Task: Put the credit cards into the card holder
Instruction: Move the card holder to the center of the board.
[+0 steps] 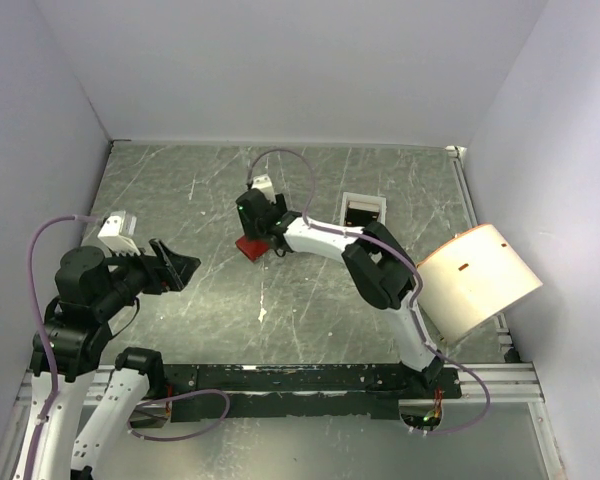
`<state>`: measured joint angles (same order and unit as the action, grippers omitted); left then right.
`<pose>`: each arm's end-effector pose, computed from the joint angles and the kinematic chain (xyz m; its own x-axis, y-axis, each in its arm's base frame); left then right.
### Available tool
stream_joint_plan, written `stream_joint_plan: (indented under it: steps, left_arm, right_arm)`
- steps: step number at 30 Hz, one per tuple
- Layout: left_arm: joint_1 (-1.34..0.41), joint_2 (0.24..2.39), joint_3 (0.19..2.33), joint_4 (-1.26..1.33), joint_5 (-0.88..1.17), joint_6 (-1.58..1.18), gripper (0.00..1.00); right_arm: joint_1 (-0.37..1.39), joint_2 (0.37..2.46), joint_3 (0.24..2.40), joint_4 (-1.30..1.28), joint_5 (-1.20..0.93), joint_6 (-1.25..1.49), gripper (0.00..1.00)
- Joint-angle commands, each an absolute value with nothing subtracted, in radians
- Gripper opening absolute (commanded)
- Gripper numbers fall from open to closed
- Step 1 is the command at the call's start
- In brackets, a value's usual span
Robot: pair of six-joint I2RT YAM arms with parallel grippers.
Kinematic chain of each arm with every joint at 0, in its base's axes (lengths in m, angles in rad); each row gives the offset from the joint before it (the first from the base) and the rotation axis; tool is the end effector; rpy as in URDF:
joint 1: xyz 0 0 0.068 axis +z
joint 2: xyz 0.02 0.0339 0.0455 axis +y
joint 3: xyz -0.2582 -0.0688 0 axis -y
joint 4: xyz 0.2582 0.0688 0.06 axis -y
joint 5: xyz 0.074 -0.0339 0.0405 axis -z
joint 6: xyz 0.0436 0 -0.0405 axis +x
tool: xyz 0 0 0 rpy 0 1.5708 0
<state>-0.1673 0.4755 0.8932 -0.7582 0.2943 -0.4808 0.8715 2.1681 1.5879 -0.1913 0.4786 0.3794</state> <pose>0.1075 -0.0310 0.3526 -0.4904 -0.3661 -0.7909 0.2280 0.8220 -0.5218 0.3339 0.3658 0.1571 -0.5898 -0.1904 -0.7848 -0.2674 0.9630 -0.0328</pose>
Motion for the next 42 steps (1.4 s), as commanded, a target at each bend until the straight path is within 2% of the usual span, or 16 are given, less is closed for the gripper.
stream_joint_plan:
  steps: [1,10,16,21,34,42]
  left_arm:
    - [-0.16,0.475,0.882,-0.763,0.289,-0.51,0.89]
    - [-0.16,0.508,0.769,-0.692,0.374,-0.61,0.79]
    - [-0.16,0.566,0.674,-0.609,0.451,-0.667,0.66]
    - [-0.16,0.638,0.606,-0.512,0.511,-0.721,0.6]
    - [-0.182,0.769,0.437,-0.279,0.593,-0.807,0.53]
    - [-0.275,0.826,0.339,-0.112,0.585,-0.891,0.51]
  right_arm:
    - [0.824,2.186,1.612,-0.175,0.416,0.332,0.73]
    - [0.793,2.224,1.587,-0.179,0.278,0.337,0.7]
    - [0.792,2.209,1.522,-0.154,0.219,0.346,0.58]
    - [0.792,2.17,1.429,-0.151,0.197,0.381,0.48]
    - [0.825,1.919,1.085,-0.213,0.209,0.621,0.39]
    - [0.884,1.721,0.834,-0.17,0.132,0.832,0.36]
